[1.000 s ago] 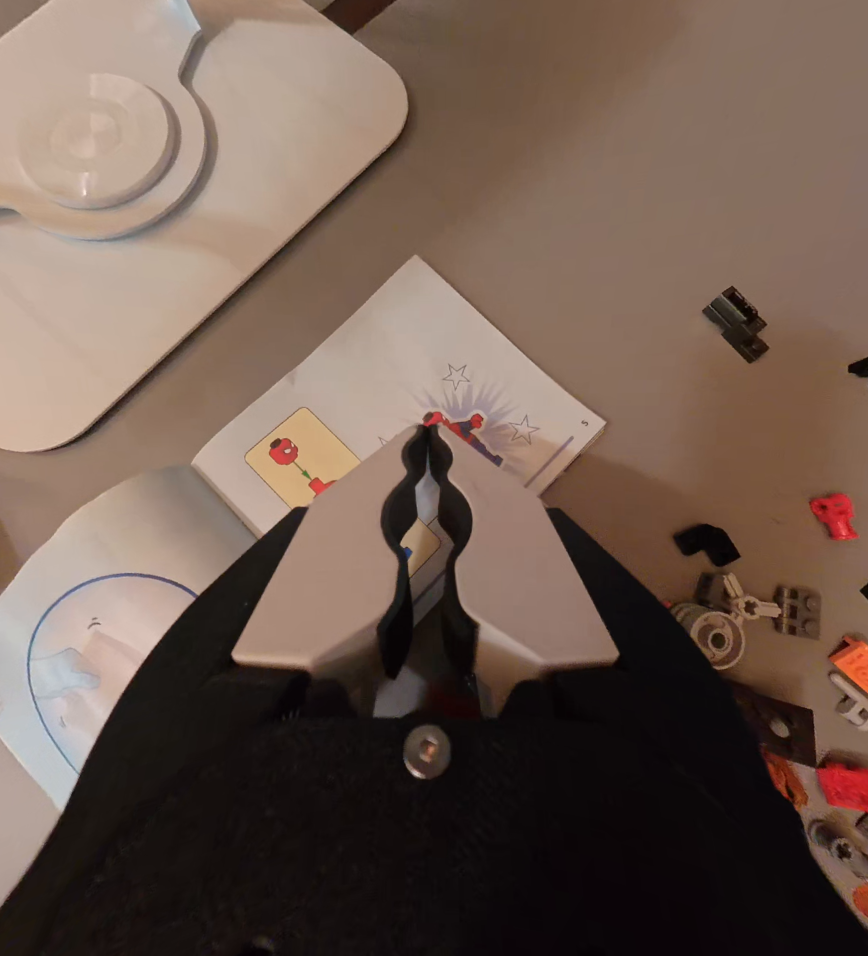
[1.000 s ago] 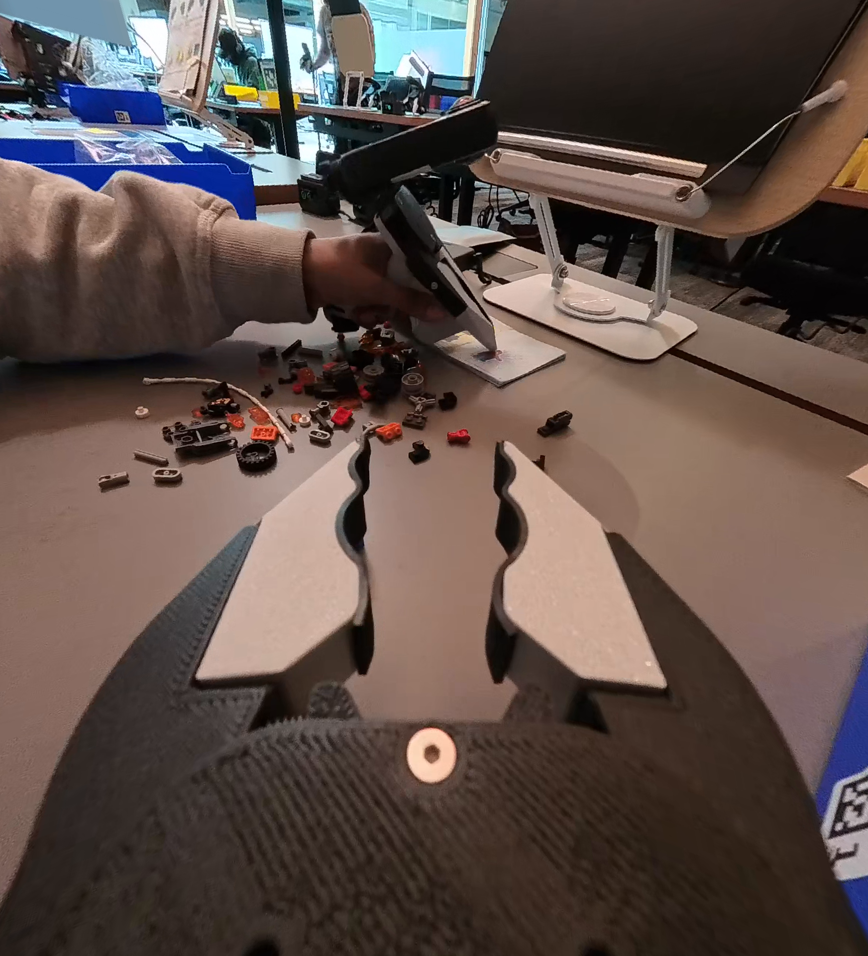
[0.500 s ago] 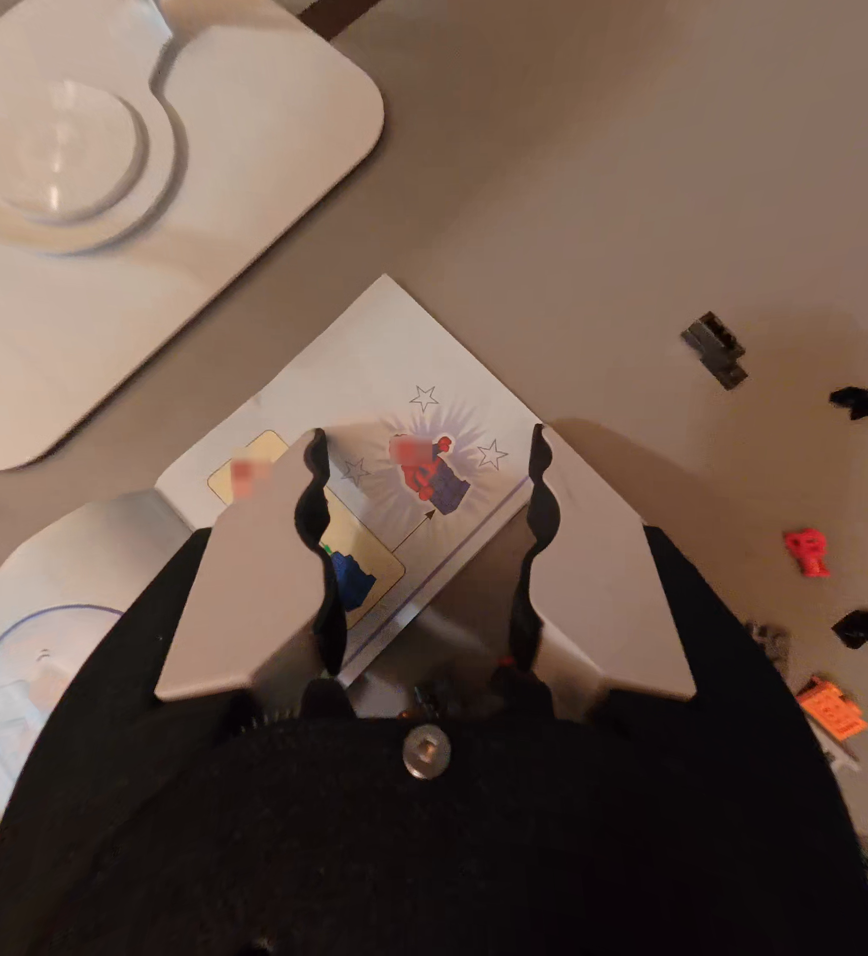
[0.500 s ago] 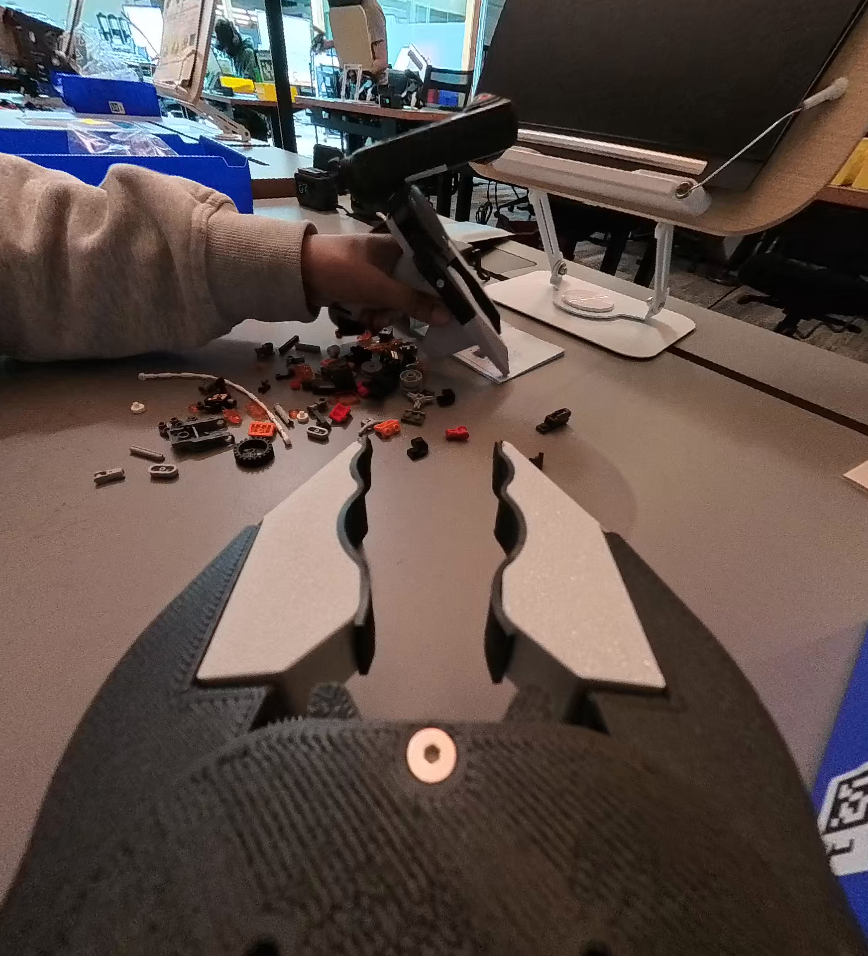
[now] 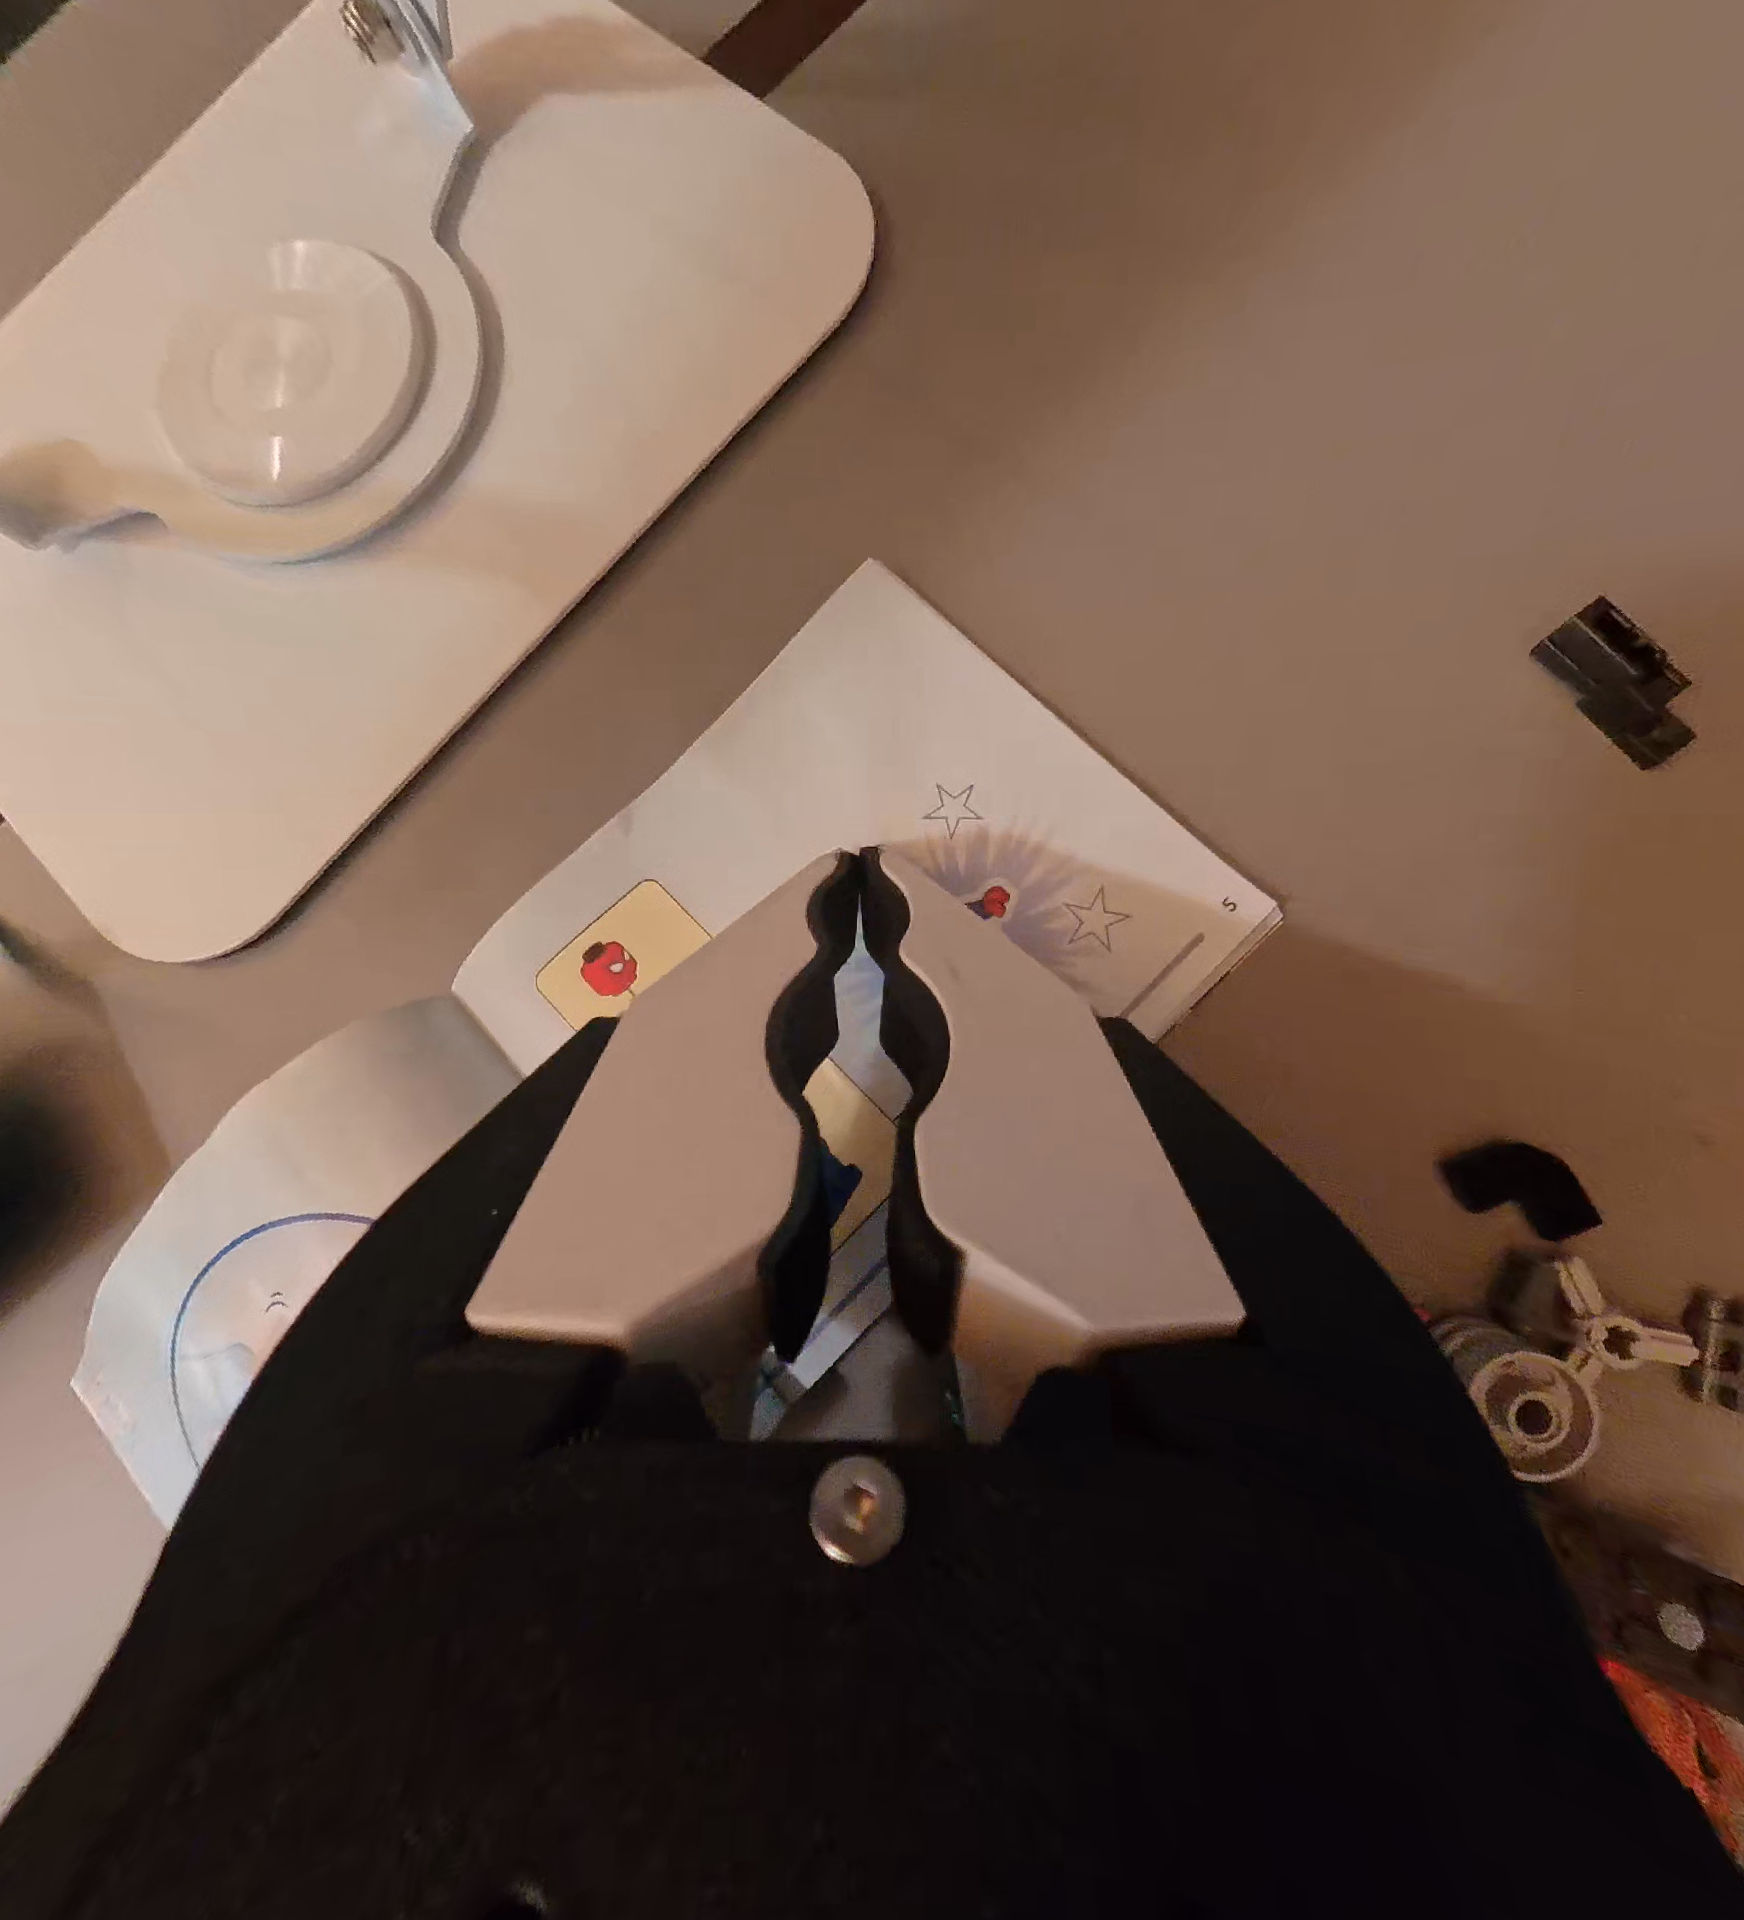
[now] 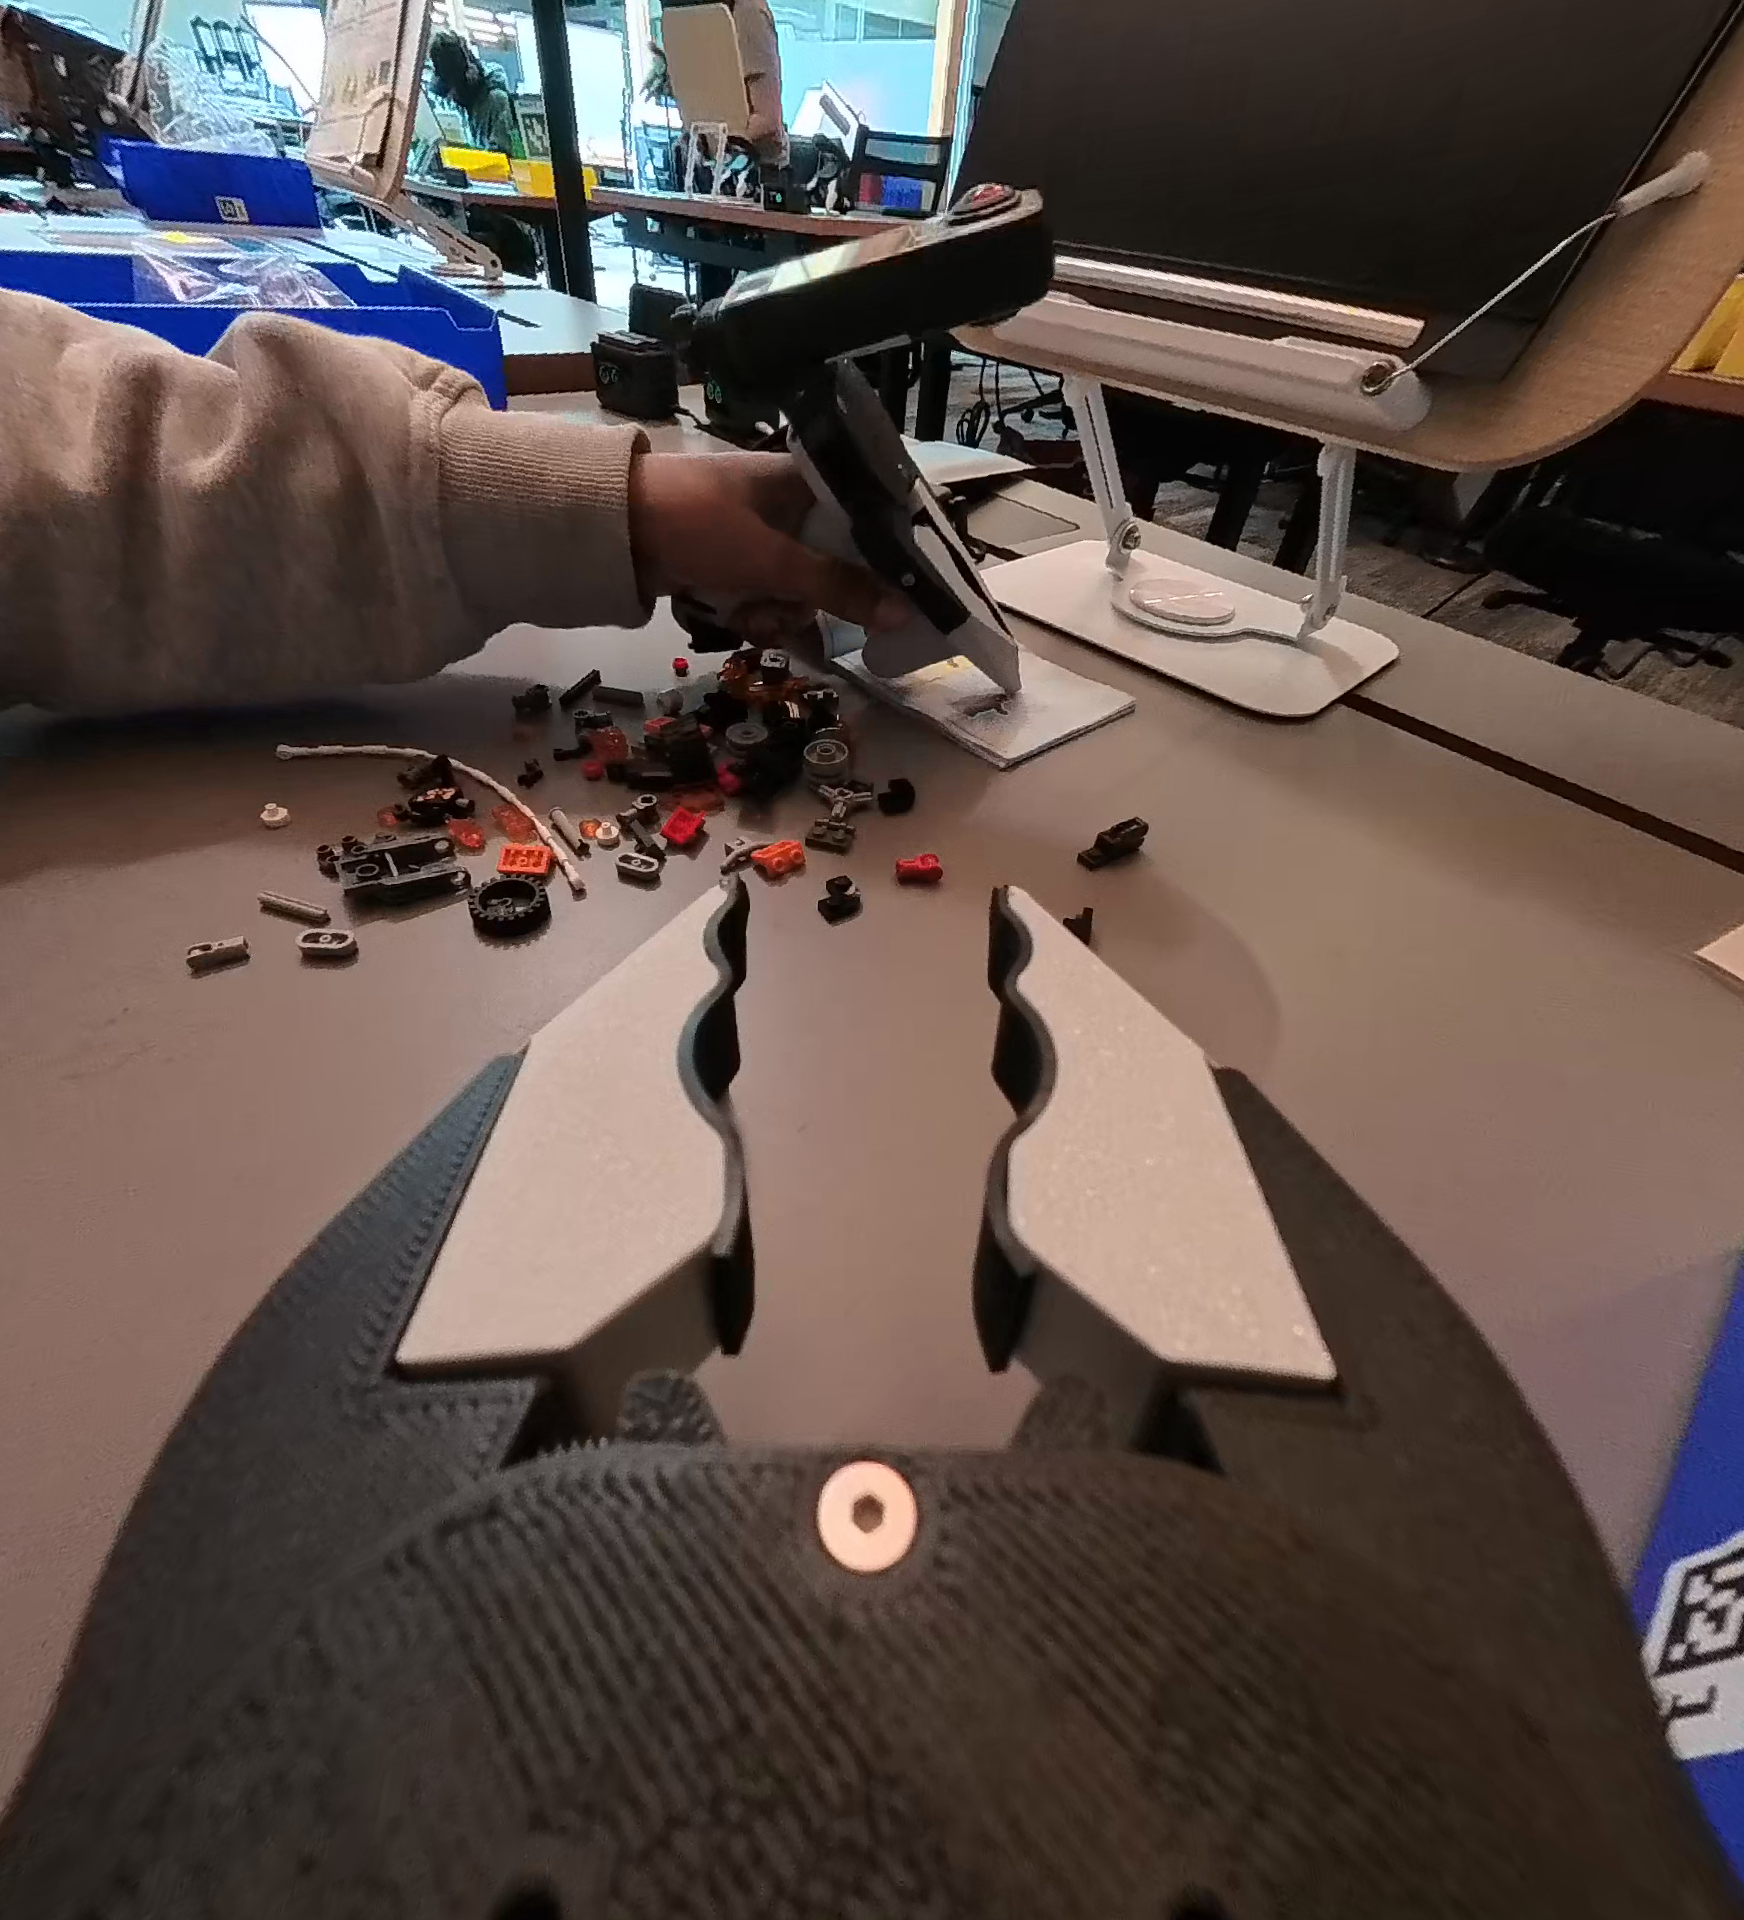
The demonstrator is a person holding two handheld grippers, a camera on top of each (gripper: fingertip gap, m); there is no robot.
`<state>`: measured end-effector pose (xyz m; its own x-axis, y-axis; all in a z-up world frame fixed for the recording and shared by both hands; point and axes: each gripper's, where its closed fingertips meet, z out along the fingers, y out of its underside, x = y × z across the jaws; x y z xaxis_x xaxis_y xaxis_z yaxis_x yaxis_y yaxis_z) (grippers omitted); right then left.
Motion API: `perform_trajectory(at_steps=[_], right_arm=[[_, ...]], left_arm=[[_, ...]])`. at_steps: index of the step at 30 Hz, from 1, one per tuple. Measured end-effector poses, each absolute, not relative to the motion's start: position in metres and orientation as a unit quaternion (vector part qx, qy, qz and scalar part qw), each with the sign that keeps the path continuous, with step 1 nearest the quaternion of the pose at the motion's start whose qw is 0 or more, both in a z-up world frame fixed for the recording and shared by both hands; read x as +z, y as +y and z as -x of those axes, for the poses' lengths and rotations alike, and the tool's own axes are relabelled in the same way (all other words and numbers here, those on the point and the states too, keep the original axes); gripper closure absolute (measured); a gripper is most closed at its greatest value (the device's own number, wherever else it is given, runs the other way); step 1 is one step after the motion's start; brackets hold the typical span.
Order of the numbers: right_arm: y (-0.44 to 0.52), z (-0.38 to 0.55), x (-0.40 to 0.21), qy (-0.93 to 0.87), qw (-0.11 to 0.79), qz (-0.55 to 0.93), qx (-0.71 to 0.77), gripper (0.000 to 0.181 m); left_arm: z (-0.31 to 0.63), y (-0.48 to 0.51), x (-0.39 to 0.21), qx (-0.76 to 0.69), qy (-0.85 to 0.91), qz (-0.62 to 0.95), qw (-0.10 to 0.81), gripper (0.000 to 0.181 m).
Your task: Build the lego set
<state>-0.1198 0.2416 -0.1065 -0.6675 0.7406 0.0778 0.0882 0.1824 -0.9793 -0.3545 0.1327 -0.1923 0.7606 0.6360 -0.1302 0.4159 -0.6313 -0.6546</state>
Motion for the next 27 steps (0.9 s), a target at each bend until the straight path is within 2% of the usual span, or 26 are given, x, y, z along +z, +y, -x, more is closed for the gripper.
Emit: perform_trajectory(at_steps=[6,8,9,10,12,13,18,19,23,27], right_arm=[[0.242,0.120,-0.106,-0.712,0.287,0.291,0.571,0.136],[0.242,0.120,-0.106,-0.713,0.286,0.292,0.570,0.136],[0.242,0.120,-0.106,-0.713,0.285,0.292,0.570,0.136],[0.242,0.120,-0.107,-0.714,0.286,0.292,0.569,0.136],[0.242,0.120,-0.107,-0.715,0.286,0.291,0.568,0.136],[0.242,0.120,-0.107,-0.714,0.287,0.291,0.568,0.136],[0.242,0.120,-0.107,-0.714,0.286,0.292,0.568,0.136],[0.242,0.120,-0.107,-0.714,0.286,0.292,0.568,0.136],[0.242,0.120,-0.107,-0.716,0.286,0.292,0.567,0.136],[0.242,0.120,-0.107,-0.715,0.286,0.291,0.567,0.137]], left_arm=[[0.348,0.139,-0.180,0.147,-0.308,0.878,0.336,0.179],[0.338,0.149,-0.172,0.132,-0.286,0.878,0.360,0.133],[0.334,0.152,-0.172,0.128,-0.279,0.881,0.360,0.118],[0.330,0.153,-0.176,0.126,-0.273,0.887,0.351,0.105],[0.330,0.147,-0.190,0.134,-0.274,0.899,0.314,0.099],[0.330,0.148,-0.191,0.134,-0.274,0.897,0.319,0.100],[0.334,0.148,-0.191,0.124,-0.289,0.889,0.332,0.150],[0.334,0.148,-0.192,0.125,-0.289,0.889,0.333,0.151],[0.339,0.145,-0.192,0.147,-0.285,0.889,0.326,0.177],[0.340,0.144,-0.192,0.141,-0.292,0.891,0.318,0.179]])
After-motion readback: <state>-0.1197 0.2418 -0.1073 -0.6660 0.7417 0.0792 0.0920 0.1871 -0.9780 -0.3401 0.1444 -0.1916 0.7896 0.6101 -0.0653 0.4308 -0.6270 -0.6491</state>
